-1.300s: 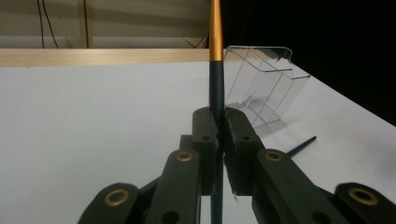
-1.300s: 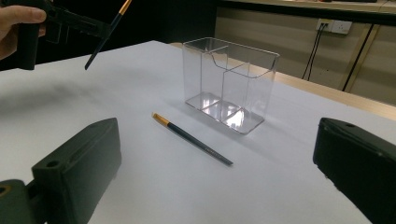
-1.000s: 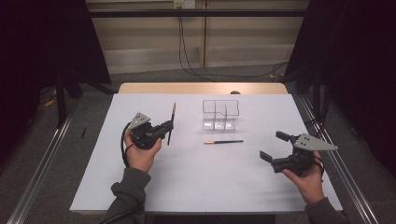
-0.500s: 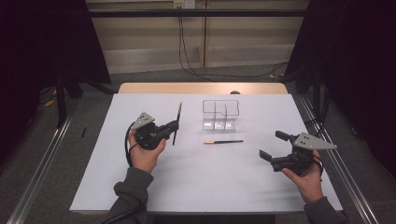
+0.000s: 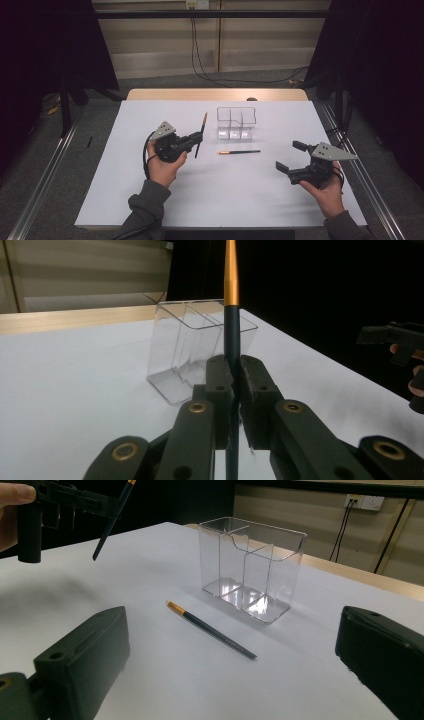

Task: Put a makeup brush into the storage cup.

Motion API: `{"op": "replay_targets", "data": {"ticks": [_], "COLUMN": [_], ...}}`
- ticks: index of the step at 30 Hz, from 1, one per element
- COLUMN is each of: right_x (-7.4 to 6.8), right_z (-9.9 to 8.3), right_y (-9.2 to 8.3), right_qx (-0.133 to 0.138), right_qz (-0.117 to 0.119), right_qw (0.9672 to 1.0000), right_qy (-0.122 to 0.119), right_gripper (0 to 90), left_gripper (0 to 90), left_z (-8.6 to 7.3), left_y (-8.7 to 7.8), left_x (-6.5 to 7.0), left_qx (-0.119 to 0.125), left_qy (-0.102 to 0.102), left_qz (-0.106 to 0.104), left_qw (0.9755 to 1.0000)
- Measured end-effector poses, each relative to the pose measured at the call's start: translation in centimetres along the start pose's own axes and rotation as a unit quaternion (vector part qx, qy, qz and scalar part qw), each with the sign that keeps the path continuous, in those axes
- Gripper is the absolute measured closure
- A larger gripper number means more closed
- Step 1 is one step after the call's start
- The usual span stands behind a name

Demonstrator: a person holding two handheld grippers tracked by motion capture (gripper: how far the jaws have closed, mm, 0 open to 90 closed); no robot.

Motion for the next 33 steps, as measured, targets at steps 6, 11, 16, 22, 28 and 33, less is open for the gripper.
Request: {"op": "replay_targets", "data": {"ticks": [6,11,16,22,28,33], "right_x": [-0.1,-0.2,-0.2,-0.4,-0.4,-0.2], "right_z": [-0.1,0.0,-0.1,-0.2,-0.3,0.0], "right_y": [0.1,0.2,0.3,0.6,0.8,1.0], "right_qx": [-0.002,-0.001,-0.002,-0.004,-0.006,-0.003], "right_qz": [0.003,0.003,0.008,0.011,0.015,0.015], "right_qw": [1.0,1.0,1.0,0.9999,0.9998,0.9998], "right_qy": [-0.002,-0.002,-0.004,-0.002,0.008,0.007], "right_gripper": [0.4,0.3,0.3,0.3,0.3,0.4], "left_gripper": [83.8,83.8,83.8,83.8,83.8,83.8], "left_z": [-0.1,-0.5,-0.7,-1.0,-1.0,-1.0], "left_y": [0.6,1.2,1.5,2.1,2.4,2.5], "left_x": [0.9,1.5,2.0,2.6,2.9,3.0], "left_qx": [-0.002,-0.007,-0.006,-0.011,-0.008,-0.011], "left_qy": [0.006,0.013,0.016,0.023,0.029,0.031], "left_qz": [-0.013,-0.021,-0.021,-0.035,-0.039,-0.038], "left_qw": [0.9999,0.9997,0.9996,0.9991,0.9988,0.9987]}}
Point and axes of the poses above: each handheld gripper's, and its own axes: y roughly forward along the jaws, z roughly out of its top, x roughly to its right, the point moved 5 cm from there along y, roughly forward along the jaws, and after that the axes turned 6 degrees about -y, right-handed, at the moved point
